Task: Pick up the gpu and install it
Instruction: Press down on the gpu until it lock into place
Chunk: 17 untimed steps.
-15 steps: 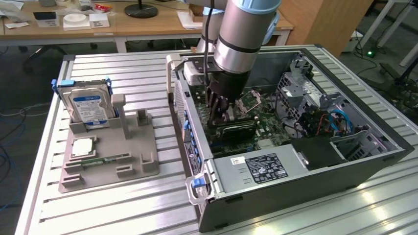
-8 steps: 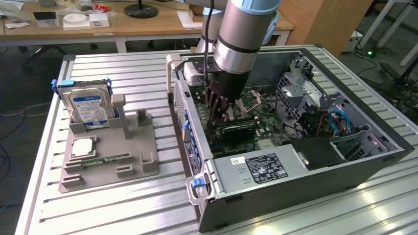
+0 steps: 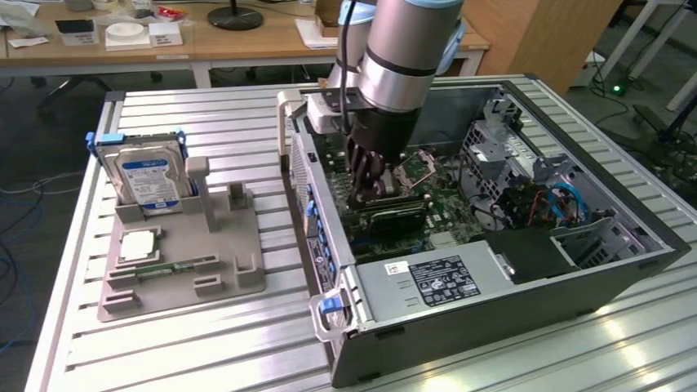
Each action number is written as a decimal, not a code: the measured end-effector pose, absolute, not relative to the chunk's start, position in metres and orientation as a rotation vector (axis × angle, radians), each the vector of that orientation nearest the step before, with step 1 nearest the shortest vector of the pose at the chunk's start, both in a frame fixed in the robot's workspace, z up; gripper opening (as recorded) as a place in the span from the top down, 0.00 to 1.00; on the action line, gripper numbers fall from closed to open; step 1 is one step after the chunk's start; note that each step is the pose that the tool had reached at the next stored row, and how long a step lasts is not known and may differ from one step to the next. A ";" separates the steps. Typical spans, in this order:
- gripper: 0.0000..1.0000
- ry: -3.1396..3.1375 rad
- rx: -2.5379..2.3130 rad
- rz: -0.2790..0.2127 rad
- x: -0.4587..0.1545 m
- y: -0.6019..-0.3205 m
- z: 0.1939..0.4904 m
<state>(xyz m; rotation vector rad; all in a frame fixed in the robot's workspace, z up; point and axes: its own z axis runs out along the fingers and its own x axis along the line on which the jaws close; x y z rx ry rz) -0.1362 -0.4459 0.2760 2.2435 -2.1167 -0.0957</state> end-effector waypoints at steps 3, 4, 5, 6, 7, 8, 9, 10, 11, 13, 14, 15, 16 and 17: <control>0.90 -2.120 2.249 -0.087 -0.136 -0.446 0.276; 0.90 -2.120 2.249 -0.087 -0.135 -0.446 0.276; 0.90 -2.120 2.249 -0.087 -0.133 -0.446 0.276; 0.90 -2.120 2.249 -0.087 -0.131 -0.446 0.276; 0.90 -2.120 2.249 -0.087 -0.128 -0.446 0.276; 0.90 -2.119 2.250 -0.087 -0.124 -0.446 0.276; 0.90 -2.118 2.251 -0.087 -0.121 -0.446 0.276; 0.90 -2.116 2.252 -0.087 -0.118 -0.446 0.276; 0.90 -2.116 2.253 -0.087 -0.116 -0.446 0.276; 0.90 -2.116 2.253 -0.087 -0.114 -0.446 0.276; 0.90 -2.116 2.253 -0.087 -0.114 -0.446 0.276; 0.90 -2.116 2.253 -0.086 -0.114 -0.446 0.276; 0.90 -2.117 2.253 -0.086 -0.113 -0.446 0.276; 0.90 -2.117 2.254 -0.085 -0.113 -0.446 0.276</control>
